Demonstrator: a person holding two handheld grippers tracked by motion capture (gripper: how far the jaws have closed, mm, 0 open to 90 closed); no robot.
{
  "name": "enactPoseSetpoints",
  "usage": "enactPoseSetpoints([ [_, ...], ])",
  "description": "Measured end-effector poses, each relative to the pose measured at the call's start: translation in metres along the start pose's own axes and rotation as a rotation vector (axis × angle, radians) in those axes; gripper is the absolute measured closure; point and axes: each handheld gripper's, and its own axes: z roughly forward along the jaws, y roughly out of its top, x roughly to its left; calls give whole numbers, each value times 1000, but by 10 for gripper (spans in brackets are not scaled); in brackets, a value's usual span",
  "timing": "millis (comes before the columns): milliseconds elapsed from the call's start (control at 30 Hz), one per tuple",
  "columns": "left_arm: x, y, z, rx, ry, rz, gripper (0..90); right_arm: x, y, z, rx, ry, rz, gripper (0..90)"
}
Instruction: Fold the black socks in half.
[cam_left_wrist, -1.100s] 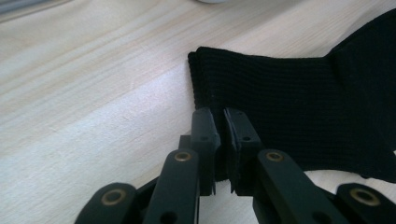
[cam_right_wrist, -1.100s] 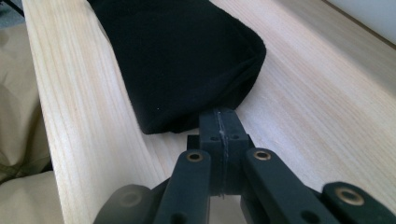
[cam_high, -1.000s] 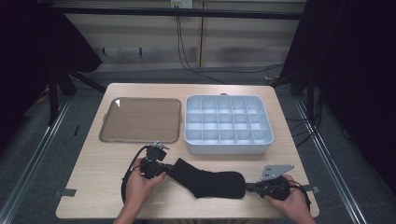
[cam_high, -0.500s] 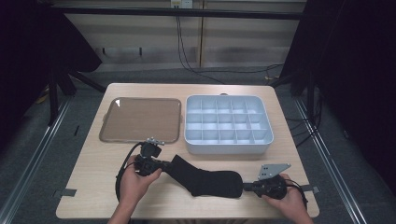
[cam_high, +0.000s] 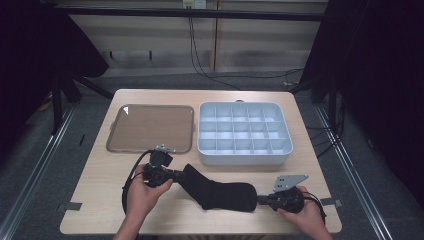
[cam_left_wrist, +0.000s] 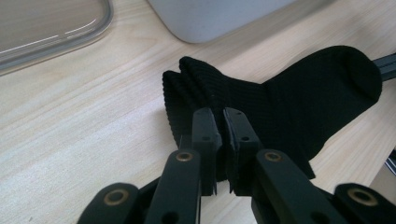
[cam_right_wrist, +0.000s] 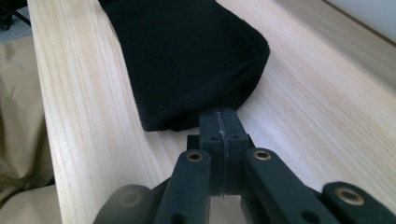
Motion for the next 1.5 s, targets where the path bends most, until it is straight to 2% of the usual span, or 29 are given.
enactPoseSetpoints([
  [367,-11,6,-4,11,-12,37,839,2,3,4,-4,5,-1,900],
  [933,-19,8,-4,17,-25,40,840,4,10,11,-1,1,-7,900],
  [1500,-26,15,-7,28,-40,54,841,6,12,13,-4,-2,10,900],
])
